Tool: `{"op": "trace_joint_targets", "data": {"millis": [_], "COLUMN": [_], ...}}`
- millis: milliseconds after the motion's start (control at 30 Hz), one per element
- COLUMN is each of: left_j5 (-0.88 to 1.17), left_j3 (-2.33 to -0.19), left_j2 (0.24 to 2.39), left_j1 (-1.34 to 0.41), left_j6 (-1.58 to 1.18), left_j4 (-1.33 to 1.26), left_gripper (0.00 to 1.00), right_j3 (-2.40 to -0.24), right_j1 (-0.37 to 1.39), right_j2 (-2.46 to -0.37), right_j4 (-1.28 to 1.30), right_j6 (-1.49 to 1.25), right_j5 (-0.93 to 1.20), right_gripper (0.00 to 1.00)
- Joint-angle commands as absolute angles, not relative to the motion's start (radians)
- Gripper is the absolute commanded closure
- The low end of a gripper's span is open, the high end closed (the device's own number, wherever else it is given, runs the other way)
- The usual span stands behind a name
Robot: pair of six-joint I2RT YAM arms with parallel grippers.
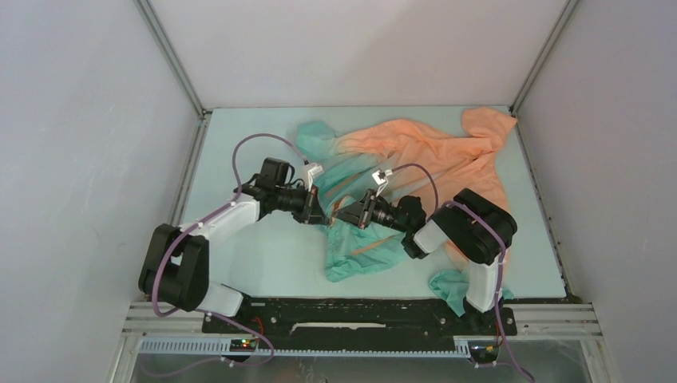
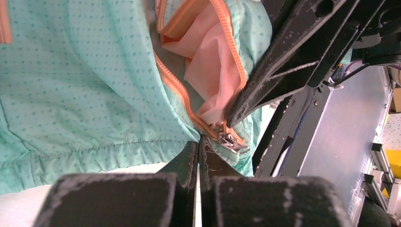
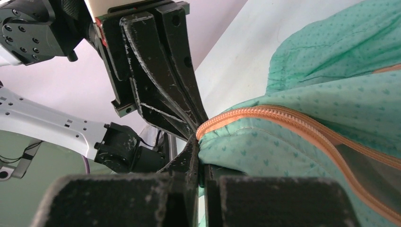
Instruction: Zip up the jacket
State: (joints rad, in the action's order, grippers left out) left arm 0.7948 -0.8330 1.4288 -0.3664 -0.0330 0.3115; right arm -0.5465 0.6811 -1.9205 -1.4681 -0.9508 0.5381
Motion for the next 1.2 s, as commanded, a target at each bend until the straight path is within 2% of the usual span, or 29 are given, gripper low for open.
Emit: {"op": "trace_joint_targets", "data": {"millis": [0, 67, 133, 233, 333, 500, 667, 800, 967, 1167], "left_j5": [0.802, 0.798, 0.825, 0.858, 0.849, 0.743, 0.577, 0.486, 0.331, 0.282], "left_j3": [-0.83, -0.822, -0.795, -0.716, -0.647, -0.539, -0.412, -0.204, -0.107, -0.107], "left_j2": [1.432, 1.418, 1.401, 1.353, 1.294, 1.147, 1.019, 0.803, 0.569, 0.686], "left_j1": [-0.379, -0.369, -0.329, -0.249, -0.2, -0.179, -0.177, -0.185, -0.212, -0.31], "left_j6": [-0.026, -0.078, -0.177, -0.341, -0.462, -0.695, -1.13, -1.596, -1.916, -2.07], "left_j4": [0.343, 0.294, 0.212, 0.068, -0.009, -0.075, 0.03, -0.05, -0.045, -0.222], "left_gripper": [1.0, 1.0, 0.95, 0.75, 0.6, 0.41, 0.4, 0.4, 0.35, 0.34], "right_j3": [-0.588, -0.588, -0.588, -0.588, -0.588, -0.587, -0.581, -0.574, -0.574, -0.571], "right_j1": [0.694, 0.694, 0.694, 0.706, 0.713, 0.721, 0.732, 0.739, 0.753, 0.762], "right_j2": [-1.877, -1.891, -1.904, -1.909, -1.919, -1.934, -1.929, -1.924, -1.915, -1.906], "right_j4": [-1.533, -1.534, -1.534, -1.533, -1.533, -1.533, -1.531, -1.532, -1.532, -1.531], "right_j6": [-0.948, -0.952, -0.949, -0.928, -0.919, -0.915, -0.899, -0.893, -0.883, -0.875], "right_j5": [0.499, 0.497, 0.497, 0.496, 0.492, 0.494, 0.489, 0.482, 0.477, 0.476], "right_gripper": [1.0, 1.0, 1.0, 1.0, 1.0, 1.0, 1.0, 1.0, 1.0, 1.0]}}
